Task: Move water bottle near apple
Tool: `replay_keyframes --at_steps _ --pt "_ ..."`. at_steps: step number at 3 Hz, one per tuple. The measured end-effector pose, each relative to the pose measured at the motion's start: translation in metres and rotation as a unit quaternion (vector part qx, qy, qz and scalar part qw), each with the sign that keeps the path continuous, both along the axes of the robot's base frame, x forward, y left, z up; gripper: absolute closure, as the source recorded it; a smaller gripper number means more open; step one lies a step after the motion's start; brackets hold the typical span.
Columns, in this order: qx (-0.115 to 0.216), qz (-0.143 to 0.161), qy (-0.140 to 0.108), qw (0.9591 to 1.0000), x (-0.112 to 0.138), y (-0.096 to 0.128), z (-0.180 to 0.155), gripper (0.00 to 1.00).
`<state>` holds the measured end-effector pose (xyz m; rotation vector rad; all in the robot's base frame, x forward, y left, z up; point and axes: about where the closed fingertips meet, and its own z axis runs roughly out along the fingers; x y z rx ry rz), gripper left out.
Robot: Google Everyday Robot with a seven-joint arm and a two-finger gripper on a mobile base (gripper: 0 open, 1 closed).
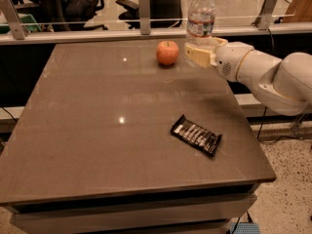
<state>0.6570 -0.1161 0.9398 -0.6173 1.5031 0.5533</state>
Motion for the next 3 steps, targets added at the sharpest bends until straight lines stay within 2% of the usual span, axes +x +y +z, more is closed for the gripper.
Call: replay_keyframes --at_steps 1,3 --pt "-0.002 0.000 0.015 0.9999 0.033 0.005 -0.016 1.00" --pt "-0.023 -0.009 0.037 0.9990 0.067 -0.007 -0.039 1.00"
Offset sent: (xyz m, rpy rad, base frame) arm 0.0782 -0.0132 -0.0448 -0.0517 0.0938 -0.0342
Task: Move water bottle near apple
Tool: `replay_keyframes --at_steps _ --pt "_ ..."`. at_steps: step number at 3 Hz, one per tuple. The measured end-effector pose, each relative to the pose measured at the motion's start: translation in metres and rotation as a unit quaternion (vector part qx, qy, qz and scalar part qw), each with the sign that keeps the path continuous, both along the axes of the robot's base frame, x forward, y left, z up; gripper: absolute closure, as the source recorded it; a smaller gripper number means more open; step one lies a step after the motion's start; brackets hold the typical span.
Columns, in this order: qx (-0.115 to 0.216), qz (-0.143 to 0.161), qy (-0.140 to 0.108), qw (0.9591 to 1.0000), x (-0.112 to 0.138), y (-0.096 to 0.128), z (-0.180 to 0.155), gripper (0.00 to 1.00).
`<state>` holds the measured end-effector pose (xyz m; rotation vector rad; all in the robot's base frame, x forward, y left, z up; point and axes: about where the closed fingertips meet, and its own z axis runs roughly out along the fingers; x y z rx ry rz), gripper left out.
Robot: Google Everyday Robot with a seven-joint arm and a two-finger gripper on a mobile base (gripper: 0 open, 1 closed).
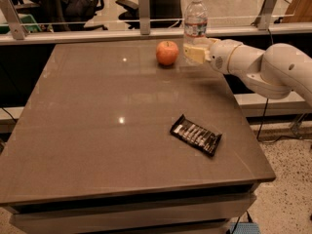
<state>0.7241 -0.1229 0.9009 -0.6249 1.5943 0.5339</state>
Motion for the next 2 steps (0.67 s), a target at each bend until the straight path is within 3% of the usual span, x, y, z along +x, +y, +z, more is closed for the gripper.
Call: replay_keyframes --at_steps 2 --pt "-0.003 0.006 0.026 0.9996 0.013 -0.010 -0.033 1.00"
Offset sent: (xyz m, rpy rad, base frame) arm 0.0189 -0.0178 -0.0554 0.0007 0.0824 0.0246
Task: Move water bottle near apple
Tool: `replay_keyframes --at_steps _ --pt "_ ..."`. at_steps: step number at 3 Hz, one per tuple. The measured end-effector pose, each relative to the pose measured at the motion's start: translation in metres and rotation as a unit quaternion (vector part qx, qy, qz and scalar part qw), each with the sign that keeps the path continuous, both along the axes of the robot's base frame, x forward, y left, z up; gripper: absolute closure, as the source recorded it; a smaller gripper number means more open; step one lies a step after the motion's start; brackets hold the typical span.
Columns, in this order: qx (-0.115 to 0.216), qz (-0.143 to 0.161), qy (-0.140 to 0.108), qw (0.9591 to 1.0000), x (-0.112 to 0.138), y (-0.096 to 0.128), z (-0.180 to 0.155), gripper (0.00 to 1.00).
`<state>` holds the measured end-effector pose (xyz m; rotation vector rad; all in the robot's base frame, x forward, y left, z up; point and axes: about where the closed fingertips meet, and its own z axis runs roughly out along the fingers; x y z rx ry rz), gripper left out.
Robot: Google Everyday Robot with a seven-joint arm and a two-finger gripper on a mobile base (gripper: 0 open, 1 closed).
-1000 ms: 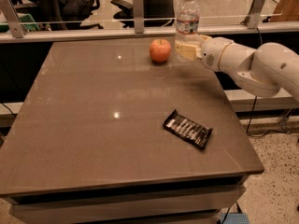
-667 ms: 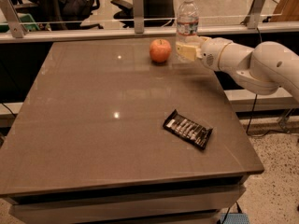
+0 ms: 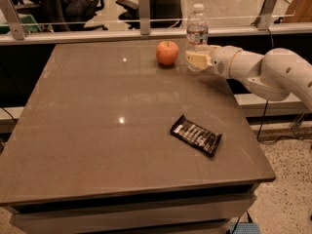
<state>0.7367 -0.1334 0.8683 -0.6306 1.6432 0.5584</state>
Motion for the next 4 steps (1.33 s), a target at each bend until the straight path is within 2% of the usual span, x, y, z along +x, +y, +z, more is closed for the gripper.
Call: replay_keyframes --at_steps 1,2,4 --pt "0.005 0.010 0.006 0.9999 0.0054 0.0040 -0.0126 1.00" --pt "0.006 0.014 0.009 0.9998 0.0083 0.0065 -0.0168 0.82" --pt "0.006 0.014 0.009 0.9998 0.0083 0.0065 -0.0149 0.36"
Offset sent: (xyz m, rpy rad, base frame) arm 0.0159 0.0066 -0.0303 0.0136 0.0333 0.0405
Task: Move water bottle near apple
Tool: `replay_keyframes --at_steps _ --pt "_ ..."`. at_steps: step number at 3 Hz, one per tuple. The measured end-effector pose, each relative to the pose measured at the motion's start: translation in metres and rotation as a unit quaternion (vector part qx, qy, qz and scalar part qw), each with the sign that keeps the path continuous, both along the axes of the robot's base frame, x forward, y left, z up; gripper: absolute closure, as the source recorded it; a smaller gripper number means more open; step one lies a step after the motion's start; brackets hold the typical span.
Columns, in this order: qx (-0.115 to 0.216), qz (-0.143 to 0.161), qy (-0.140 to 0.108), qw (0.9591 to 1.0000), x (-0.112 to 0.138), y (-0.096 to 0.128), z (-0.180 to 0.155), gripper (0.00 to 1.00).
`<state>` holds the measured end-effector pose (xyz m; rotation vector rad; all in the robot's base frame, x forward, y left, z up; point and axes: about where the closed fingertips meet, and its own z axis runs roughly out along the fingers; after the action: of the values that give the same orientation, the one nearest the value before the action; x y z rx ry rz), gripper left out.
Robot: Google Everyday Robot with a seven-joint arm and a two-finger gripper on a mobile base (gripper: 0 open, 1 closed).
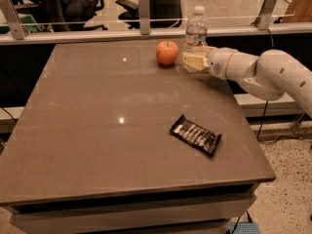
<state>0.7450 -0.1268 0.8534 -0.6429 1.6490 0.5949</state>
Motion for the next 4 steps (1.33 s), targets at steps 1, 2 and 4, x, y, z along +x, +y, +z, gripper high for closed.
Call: replay_keyframes --at_steps 1,2,4 --pt "0.000 0.000 0.000 1.0000 0.000 0.000 0.000 0.13" --pt "-0.003 0.015 0.008 0.9998 -0.003 0.002 -0.001 0.00" --pt "-0.016 0.046 -0.012 0.9987 -0.047 -0.024 0.034 0.00"
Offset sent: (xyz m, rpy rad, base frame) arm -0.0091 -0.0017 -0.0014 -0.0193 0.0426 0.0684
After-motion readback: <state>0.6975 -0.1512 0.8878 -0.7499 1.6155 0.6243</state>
